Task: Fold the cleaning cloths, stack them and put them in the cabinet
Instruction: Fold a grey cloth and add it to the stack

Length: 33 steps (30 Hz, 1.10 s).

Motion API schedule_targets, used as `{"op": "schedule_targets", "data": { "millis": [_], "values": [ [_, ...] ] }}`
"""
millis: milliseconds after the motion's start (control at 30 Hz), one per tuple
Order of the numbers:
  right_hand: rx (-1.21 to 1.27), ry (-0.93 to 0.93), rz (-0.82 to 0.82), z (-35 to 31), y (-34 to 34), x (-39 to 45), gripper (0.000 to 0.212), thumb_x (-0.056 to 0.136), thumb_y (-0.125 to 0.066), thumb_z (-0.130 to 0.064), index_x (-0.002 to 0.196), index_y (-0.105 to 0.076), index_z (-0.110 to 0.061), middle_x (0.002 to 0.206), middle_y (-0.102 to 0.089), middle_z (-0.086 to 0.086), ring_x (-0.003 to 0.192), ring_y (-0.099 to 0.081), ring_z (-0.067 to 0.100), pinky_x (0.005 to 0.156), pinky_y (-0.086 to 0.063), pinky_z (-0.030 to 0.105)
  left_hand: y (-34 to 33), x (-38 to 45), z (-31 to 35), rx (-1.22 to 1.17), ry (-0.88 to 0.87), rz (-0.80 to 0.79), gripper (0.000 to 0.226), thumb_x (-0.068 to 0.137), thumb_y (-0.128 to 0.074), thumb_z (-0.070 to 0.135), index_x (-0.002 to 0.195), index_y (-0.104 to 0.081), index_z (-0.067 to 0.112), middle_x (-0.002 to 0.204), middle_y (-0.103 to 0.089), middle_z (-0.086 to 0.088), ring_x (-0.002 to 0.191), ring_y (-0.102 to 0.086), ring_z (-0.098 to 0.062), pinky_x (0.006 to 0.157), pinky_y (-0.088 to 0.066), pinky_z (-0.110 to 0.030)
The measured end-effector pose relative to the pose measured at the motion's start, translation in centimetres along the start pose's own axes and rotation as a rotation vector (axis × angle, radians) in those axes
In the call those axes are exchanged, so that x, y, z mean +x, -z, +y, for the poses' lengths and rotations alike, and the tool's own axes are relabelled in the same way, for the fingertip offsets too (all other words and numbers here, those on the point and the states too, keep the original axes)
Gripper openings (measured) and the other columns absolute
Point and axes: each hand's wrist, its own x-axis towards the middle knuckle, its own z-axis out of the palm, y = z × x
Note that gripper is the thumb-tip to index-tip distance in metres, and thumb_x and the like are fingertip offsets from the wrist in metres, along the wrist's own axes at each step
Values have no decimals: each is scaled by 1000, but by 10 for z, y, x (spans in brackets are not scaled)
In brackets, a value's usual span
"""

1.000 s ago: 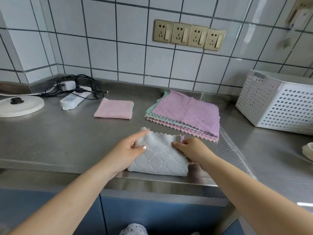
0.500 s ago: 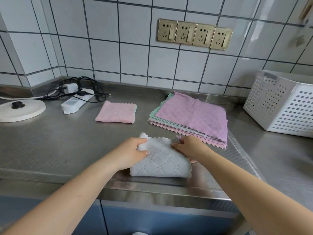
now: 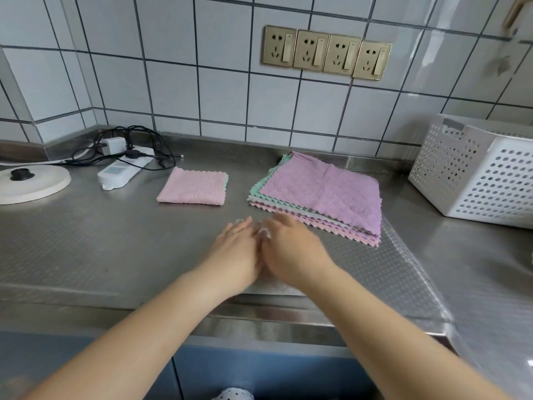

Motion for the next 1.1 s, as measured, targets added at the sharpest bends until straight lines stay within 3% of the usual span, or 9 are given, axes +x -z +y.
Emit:
{"op": "schedule_targets", "data": {
  "millis": [167,267,400,567,700,800,900,1033,1100],
  "values": [
    [-32,16,-88,14,-41,-14,76,78,-6,-45,149,-21,-25,157,-21,-4,145,-14,14,117,-10,44,-19,1,-9,-33,59,-145,50,101,-25,30,149,-16,23,158,-5,10,146,0,-8,119,-2,-42],
    [-88,-76,-132,25,-42,-18,61,94,-18,-51,150,-14,-27,160,-6,-4,147,-1,14,116,-2,52,-18,3,-12,2,81,-182,53,100,-23,36,150,-10,25,158,2,12,145,3,-7,118,2,-44],
    [-116,-163,-190,35,-34,-20,71,92,-20,-64,151,-8,-27,160,2,-2,147,5,15,115,1,55,-16,3,-21,-2,138,-210,61,97,-22,50,150,-5,26,158,6,9,145,7,-9,118,4,-47],
    [-153,-240,-194,47,-26,-26,76,89,-13,-69,151,-6,-26,160,-6,2,147,0,19,115,2,58,-10,0,-28,15,219,-228,69,93,-17,60,151,-1,27,159,5,0,146,4,-16,117,6,-48],
    [-141,-161,-93,51,-20,-40,69,94,-23,-61,151,-11,-22,156,-24,1,146,-11,21,116,-2,55,-2,-16,-29,49,191,-139,65,97,-22,52,151,-4,22,157,-16,-2,146,-8,-20,118,-1,-45],
    [42,-133,-51,53,-18,-42,65,96,-38,-51,150,-15,-23,154,-29,1,140,-27,21,117,-15,46,2,-21,-26,-346,152,-132,63,99,-39,34,151,-5,24,157,-15,2,145,-15,-18,116,-12,-31],
    [258,-120,1,52,-18,-36,66,94,-52,-35,149,-18,-26,148,-33,2,124,-46,19,103,-34,27,5,-12,-30,-739,144,-52,64,94,-53,18,147,-20,31,152,-26,10,137,-33,-10,114,-24,-28],
    [497,-144,138,49,-17,-24,64,89,-59,-11,143,-32,-30,142,-36,1,118,-49,16,92,-37,19,5,-5,-36,-992,169,59,58,87,-56,-4,135,-46,28,141,-42,9,122,-43,-2,101,-31,-16],
    [650,-198,203,47,-16,-17,53,88,-59,-8,132,-45,-33,132,-49,4,93,-60,9,74,-45,16,2,-4,-40,-998,181,89,51,87,-55,-6,128,-54,25,134,-46,13,121,-39,2,96,-28,-10]
  ]
}}
